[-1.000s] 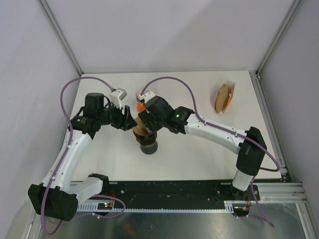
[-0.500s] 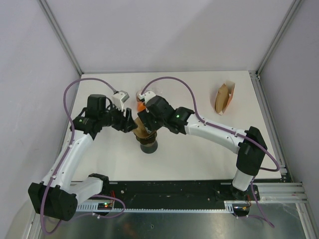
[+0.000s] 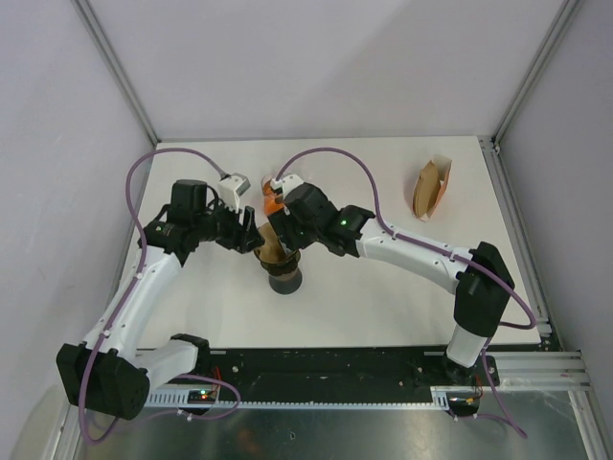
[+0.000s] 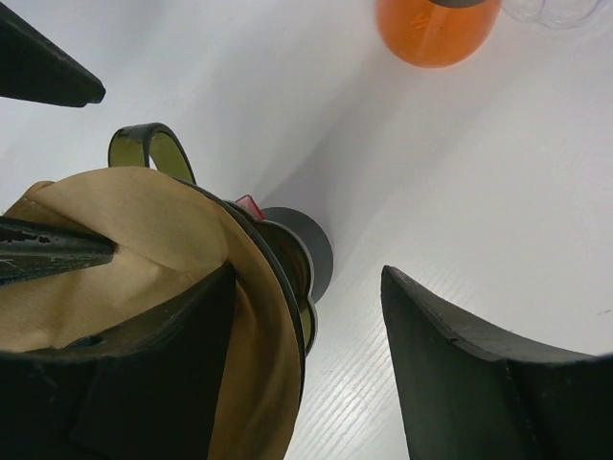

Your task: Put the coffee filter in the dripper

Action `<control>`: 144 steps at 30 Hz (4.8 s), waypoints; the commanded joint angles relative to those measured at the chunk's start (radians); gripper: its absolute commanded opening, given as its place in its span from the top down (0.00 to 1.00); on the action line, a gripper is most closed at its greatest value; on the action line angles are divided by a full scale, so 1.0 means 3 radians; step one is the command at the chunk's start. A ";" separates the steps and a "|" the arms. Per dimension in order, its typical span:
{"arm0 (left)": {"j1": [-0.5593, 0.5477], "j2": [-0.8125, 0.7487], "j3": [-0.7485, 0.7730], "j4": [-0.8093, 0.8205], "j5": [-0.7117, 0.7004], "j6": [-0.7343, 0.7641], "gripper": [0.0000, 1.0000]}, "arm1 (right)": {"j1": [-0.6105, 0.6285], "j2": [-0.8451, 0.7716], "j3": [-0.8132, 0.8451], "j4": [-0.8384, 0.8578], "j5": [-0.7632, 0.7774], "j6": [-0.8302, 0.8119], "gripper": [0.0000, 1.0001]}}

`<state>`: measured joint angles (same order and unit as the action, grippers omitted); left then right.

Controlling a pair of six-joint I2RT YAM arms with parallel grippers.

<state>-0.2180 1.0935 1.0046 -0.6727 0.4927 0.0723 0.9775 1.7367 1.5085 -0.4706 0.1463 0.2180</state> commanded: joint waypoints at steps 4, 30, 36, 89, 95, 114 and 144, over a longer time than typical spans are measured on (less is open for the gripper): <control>-0.0016 -0.0022 0.0173 -0.0016 0.0035 0.0095 0.31 | 0.0000 0.0012 -0.0035 -0.0009 0.0049 0.0003 0.34; -0.0015 -0.0193 0.0192 -0.0018 0.0019 0.0096 0.25 | 0.0048 -0.0163 0.0045 0.0035 0.0172 -0.0150 0.33; -0.0016 -0.0171 0.0221 -0.0013 0.0009 0.0120 0.25 | 0.0047 -0.0203 0.0122 0.0082 0.0123 -0.0220 0.30; 0.0046 -0.0308 0.0746 -0.0095 -0.0221 0.0205 0.12 | -0.0132 -0.1579 -0.0362 0.0259 0.0070 -0.0587 0.01; 0.0234 -0.0219 0.0868 -0.0089 -0.0181 0.0158 0.10 | -0.0632 -0.1771 -0.0536 0.0044 0.0088 -0.0260 0.01; 0.0578 0.0142 0.0868 0.0028 -0.0072 0.0021 0.13 | -0.1443 -0.0624 -0.0494 0.1468 -0.0336 0.0357 0.28; 0.0289 0.2078 0.1571 0.1138 -0.0814 -0.0384 0.29 | -0.1217 0.0134 -0.0309 0.1365 -0.0680 0.0432 0.28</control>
<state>-0.1116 1.6432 1.3968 -0.4194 0.2646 -0.0200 0.5999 1.8080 1.4105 -0.0288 -0.0860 0.3618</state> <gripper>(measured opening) 0.710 0.716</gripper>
